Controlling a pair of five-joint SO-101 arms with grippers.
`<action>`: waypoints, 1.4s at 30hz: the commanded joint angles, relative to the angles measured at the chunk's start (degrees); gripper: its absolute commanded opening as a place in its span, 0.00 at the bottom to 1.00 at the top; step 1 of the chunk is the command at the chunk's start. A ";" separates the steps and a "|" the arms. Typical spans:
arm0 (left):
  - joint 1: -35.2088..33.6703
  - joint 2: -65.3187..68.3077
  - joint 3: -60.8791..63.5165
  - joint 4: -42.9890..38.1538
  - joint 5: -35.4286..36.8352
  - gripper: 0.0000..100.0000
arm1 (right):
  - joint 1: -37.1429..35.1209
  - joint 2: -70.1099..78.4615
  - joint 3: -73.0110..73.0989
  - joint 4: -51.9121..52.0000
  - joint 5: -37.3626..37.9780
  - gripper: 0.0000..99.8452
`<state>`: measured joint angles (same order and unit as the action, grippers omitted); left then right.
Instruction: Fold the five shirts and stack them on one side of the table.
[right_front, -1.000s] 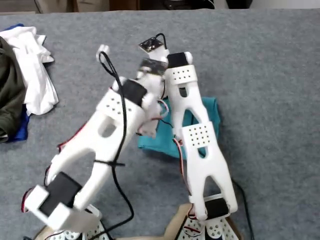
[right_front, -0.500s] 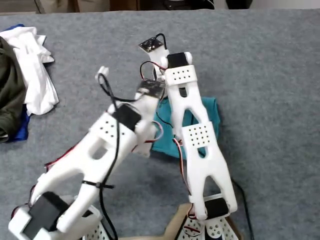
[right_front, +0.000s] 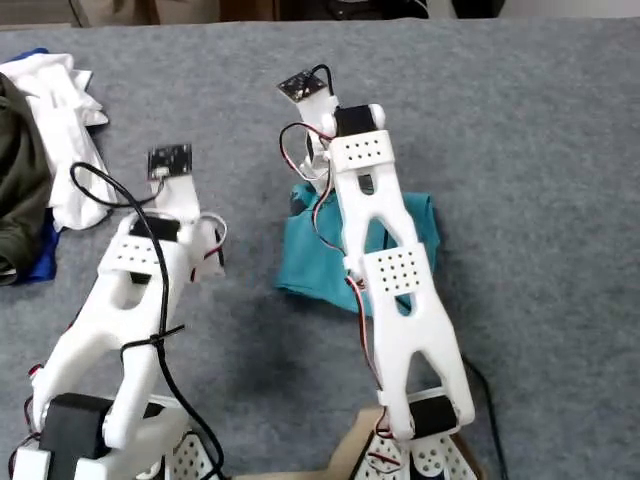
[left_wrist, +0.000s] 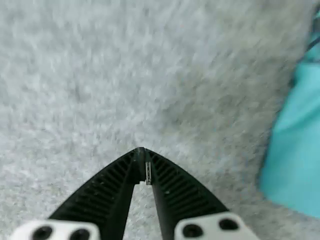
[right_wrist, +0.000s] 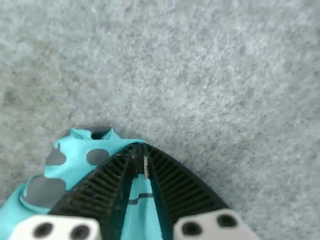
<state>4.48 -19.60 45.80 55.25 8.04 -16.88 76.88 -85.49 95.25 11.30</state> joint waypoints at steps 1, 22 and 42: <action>-0.62 -2.33 0.97 -1.41 0.09 0.02 | 1.36 -1.45 -5.23 -0.35 -0.70 0.01; -0.18 17.54 -21.36 -18.64 5.45 0.02 | 6.29 -44.79 32.92 7.21 1.41 0.01; 16.26 52.62 -66.90 2.46 9.05 0.02 | 19.30 -80.75 116.00 -14.59 15.21 0.01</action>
<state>18.55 31.91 -15.03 56.48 16.48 0.35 -1.98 26.51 84.35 25.80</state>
